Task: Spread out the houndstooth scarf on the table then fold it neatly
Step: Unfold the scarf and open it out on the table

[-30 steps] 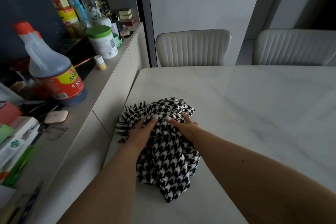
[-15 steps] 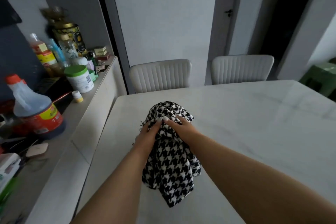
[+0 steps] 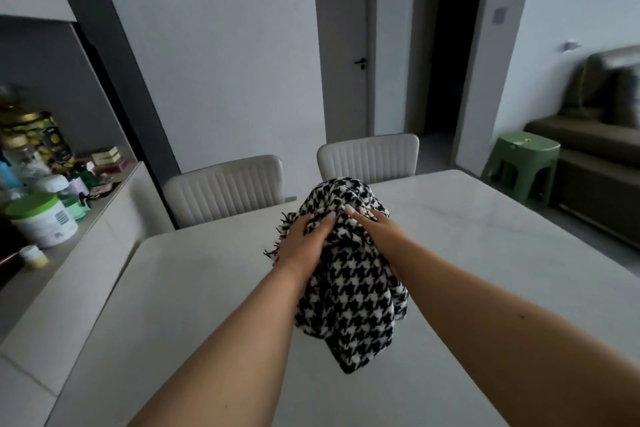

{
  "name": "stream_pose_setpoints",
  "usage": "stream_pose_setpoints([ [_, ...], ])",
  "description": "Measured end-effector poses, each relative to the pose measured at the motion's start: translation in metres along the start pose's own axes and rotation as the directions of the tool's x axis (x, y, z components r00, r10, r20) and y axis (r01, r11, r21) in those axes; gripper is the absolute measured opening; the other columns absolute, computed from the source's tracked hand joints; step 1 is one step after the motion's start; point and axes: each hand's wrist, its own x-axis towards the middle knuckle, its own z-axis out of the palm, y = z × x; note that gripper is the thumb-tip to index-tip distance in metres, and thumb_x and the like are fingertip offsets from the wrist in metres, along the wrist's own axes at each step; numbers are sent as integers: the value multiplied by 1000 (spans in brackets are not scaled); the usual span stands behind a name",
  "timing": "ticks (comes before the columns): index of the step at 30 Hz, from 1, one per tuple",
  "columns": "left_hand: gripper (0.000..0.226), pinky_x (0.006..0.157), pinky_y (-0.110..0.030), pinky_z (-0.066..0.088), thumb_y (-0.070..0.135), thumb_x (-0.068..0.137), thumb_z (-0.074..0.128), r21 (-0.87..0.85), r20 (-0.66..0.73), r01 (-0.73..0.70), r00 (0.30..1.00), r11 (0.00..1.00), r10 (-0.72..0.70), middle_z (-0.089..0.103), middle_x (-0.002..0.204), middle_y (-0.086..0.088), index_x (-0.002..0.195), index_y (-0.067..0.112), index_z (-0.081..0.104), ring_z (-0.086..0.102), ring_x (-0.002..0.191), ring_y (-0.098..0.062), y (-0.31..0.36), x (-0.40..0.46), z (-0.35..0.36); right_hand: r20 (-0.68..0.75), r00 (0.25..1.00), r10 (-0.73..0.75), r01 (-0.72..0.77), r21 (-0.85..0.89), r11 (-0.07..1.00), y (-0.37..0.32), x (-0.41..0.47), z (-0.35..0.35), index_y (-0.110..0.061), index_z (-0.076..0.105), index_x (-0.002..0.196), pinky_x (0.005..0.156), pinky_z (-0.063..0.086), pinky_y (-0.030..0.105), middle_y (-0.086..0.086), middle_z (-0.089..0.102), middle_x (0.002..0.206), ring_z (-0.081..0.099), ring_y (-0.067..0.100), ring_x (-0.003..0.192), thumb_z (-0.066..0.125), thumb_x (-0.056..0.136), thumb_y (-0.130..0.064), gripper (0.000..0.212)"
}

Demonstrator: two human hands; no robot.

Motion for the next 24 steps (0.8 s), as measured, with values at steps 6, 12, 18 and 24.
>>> stream_pose_setpoints([
  [6, 50, 84, -36, 49, 64, 79, 58, 61, -150, -19, 988, 998, 28, 62, 101, 2, 101, 19, 56, 60, 97, -20, 25, 17, 99, -35, 999, -39, 36, -87, 996, 17, 58, -107, -25, 66, 102, 98, 47, 35, 0, 67, 111, 63, 17, 99, 62, 77, -63, 45],
  [12, 34, 60, -33, 37, 35, 95, 50, 344, -369, 67, 927, 936, 70, 53, 68, -1, 72, 11, 48, 50, 68, -22, 3, 28, 129, -110, 993, 48, -80, -315, 946, 45, 110, -161, -26, 55, 131, 107, 36, 47, 9, 55, 135, 49, 32, 123, 30, 81, -80, 77],
  [18, 31, 73, -42, 54, 31, 94, 51, 240, -328, 264, 928, 934, -178, 65, 76, -11, 75, 8, 56, 61, 71, -27, -54, 35, 121, 29, 999, 31, -5, -639, 769, 95, 136, -151, -12, 53, 129, 85, 45, 33, 12, 61, 114, 57, 30, 105, 32, 98, -46, 50],
  [24, 22, 63, -36, 53, 27, 99, 50, -59, -205, 433, 877, 899, -435, 58, 76, -11, 92, 7, 55, 58, 63, -21, -73, 37, 121, 258, 966, 35, 202, -828, 522, 143, 144, -92, -28, 38, 142, 113, 22, 45, 0, 45, 143, 36, 23, 135, 55, 80, -65, 74],
])
